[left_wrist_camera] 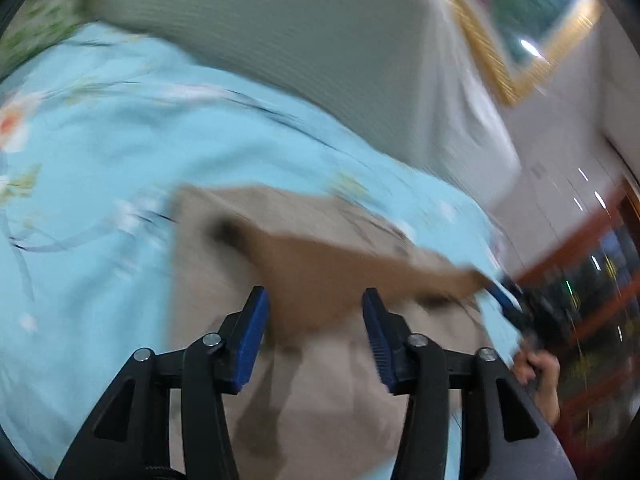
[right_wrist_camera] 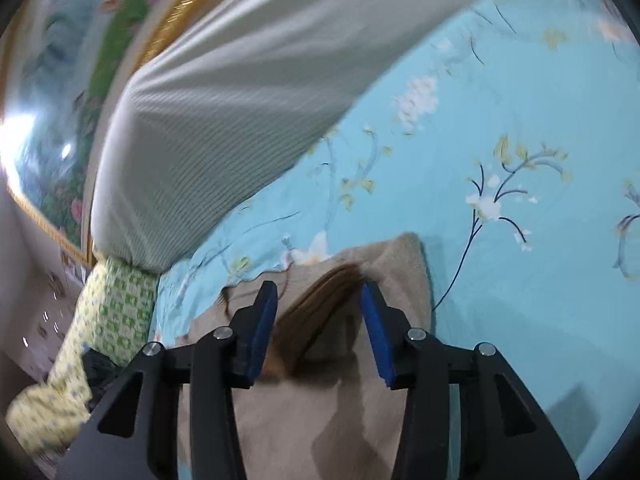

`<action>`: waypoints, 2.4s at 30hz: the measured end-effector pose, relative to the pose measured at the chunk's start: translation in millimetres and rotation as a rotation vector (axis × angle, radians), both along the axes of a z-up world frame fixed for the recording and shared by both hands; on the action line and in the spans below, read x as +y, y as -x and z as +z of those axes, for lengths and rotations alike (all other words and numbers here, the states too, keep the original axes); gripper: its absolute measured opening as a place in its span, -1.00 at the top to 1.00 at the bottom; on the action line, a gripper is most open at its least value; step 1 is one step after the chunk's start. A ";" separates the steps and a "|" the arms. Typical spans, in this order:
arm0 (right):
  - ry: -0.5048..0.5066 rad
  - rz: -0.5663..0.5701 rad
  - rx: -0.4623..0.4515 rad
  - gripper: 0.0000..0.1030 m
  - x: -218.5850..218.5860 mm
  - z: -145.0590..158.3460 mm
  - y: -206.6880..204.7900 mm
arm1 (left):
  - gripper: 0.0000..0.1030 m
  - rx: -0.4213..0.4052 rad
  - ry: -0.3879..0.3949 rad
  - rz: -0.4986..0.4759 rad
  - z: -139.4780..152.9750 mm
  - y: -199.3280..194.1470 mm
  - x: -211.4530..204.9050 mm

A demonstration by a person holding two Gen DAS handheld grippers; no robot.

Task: Fold small clothes
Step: 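Fold the hem up over the collar with both grippers and release, then grasp the beige sweater edge with the left gripper while the right gripper grasps it too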

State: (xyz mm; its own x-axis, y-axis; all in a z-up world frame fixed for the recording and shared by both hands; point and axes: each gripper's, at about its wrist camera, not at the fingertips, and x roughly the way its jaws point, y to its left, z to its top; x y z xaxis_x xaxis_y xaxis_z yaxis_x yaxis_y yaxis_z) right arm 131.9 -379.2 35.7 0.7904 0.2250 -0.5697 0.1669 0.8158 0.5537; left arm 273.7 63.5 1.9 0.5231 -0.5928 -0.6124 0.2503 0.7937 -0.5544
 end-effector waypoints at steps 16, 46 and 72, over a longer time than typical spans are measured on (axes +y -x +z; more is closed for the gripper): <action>0.276 0.180 0.318 0.15 46.5 -48.5 -106.9 | 0.06 0.099 -0.251 0.019 -30.7 -105.3 -46.2; 0.112 -0.019 0.228 0.62 24.9 -41.6 112.9 | 0.56 0.219 0.024 0.199 -63.6 114.4 32.9; 0.111 0.109 0.161 0.01 107.7 -35.9 132.5 | -0.32 0.249 0.197 0.339 -69.2 147.5 16.8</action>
